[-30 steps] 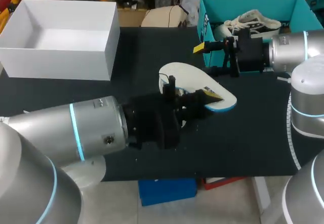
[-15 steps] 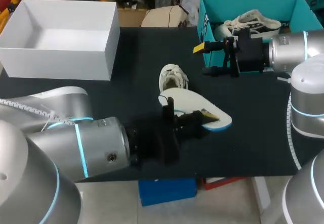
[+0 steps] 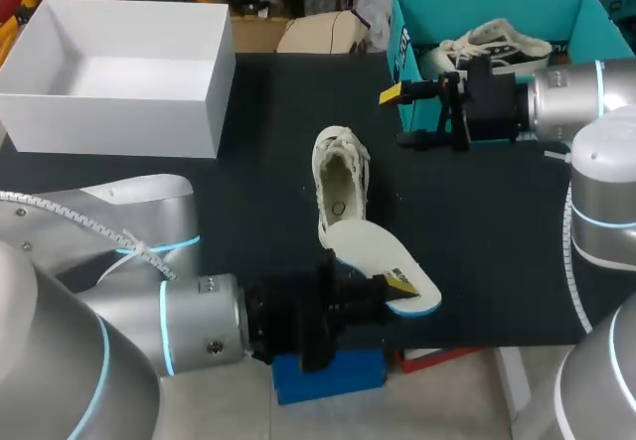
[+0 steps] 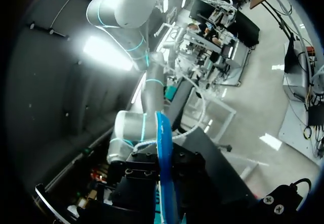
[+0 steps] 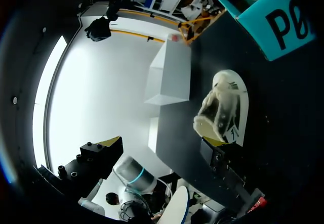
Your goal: Take the shoe out of the shoebox, open the shoe tongue, remove and reinsert the insole, then place the shoe into the shoebox
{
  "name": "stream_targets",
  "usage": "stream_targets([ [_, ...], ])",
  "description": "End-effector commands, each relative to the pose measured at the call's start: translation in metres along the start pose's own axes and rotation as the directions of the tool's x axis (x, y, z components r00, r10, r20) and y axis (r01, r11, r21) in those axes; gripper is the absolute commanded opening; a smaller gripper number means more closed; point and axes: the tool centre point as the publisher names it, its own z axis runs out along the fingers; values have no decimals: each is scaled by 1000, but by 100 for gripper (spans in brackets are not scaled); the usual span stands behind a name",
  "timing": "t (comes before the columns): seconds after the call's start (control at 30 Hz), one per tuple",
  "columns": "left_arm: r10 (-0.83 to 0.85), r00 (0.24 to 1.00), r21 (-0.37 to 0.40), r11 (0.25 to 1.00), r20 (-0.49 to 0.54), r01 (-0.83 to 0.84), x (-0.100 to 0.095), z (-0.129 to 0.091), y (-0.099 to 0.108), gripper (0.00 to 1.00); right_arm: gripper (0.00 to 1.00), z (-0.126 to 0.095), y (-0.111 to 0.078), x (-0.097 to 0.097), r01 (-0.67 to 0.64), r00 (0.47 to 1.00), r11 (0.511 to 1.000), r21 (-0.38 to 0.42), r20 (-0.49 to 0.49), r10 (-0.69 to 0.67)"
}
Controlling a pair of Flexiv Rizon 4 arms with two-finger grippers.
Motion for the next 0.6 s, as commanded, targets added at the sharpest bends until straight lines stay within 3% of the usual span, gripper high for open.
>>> stream_targets([
  [0.03, 16, 1000, 98, 995, -5, -16, 3, 5, 2, 0, 100, 1, -1, -1, 0, 1000, 1000, -4, -2, 0],
  [0.37, 188, 982, 126, 975, -14, -185, 5, 3, 0, 0, 100, 1, -1, -1, 0, 1000, 1000, -4, -2, 0],
  [0.6, 187, 982, 113, 976, 29, -189, -4, 1, 2, 0, 100, 1, -1, -1, 0, 1000, 1000, -4, -2, 0],
])
